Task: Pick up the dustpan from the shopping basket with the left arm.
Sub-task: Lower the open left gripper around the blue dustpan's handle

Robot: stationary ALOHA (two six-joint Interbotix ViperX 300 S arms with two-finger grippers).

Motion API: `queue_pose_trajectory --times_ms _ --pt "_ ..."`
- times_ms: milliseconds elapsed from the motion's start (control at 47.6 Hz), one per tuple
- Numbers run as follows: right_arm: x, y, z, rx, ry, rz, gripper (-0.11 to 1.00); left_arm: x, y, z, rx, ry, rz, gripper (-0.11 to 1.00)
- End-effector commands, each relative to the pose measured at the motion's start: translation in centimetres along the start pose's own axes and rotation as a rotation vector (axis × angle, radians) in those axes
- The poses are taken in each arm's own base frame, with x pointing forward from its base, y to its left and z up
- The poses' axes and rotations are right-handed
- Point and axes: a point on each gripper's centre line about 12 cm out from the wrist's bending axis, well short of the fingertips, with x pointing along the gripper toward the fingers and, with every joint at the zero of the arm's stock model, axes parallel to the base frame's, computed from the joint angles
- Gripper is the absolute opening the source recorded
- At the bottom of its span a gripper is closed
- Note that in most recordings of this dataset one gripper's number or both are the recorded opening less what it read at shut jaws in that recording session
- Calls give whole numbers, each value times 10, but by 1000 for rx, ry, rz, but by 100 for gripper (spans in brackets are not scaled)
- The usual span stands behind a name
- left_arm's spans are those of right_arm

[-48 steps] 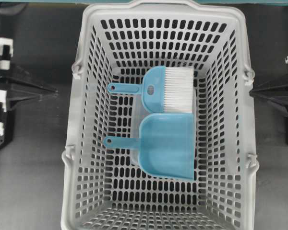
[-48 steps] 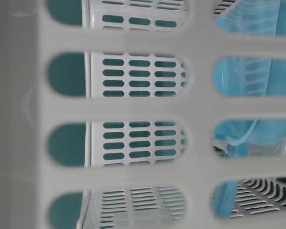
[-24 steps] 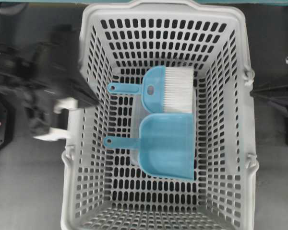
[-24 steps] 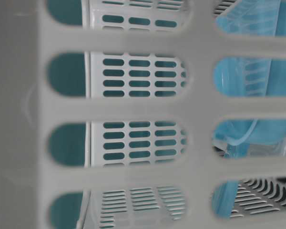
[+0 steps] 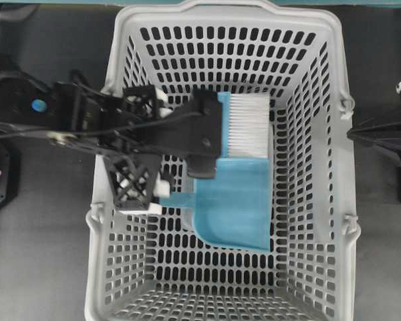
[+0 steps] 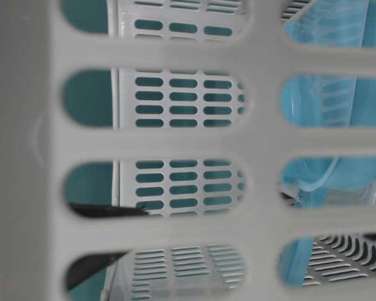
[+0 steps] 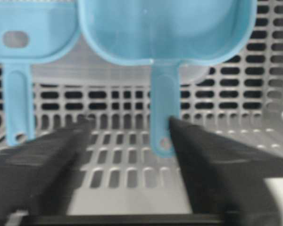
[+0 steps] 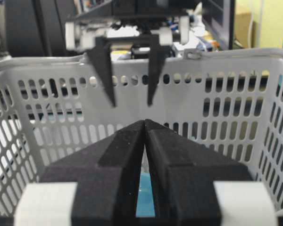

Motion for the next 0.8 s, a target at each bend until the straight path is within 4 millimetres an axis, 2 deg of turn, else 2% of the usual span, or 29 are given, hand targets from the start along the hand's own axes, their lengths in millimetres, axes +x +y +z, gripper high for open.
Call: queue_pose_trajectory --times_ms 0,63,126,378,777 --pt "1 0 2 6 -8 -1 1 0 -6 8 11 -13 -5 75" --pt "1 0 2 6 -6 -1 1 12 -8 6 15 13 -7 86" --pt "1 0 1 6 -5 -1 1 22 -9 5 11 30 -7 91" --pt "1 0 0 6 -3 1 1 65 -15 -4 18 108 -10 90" --pt "1 0 0 6 -3 1 1 103 -21 -24 32 208 -10 89"
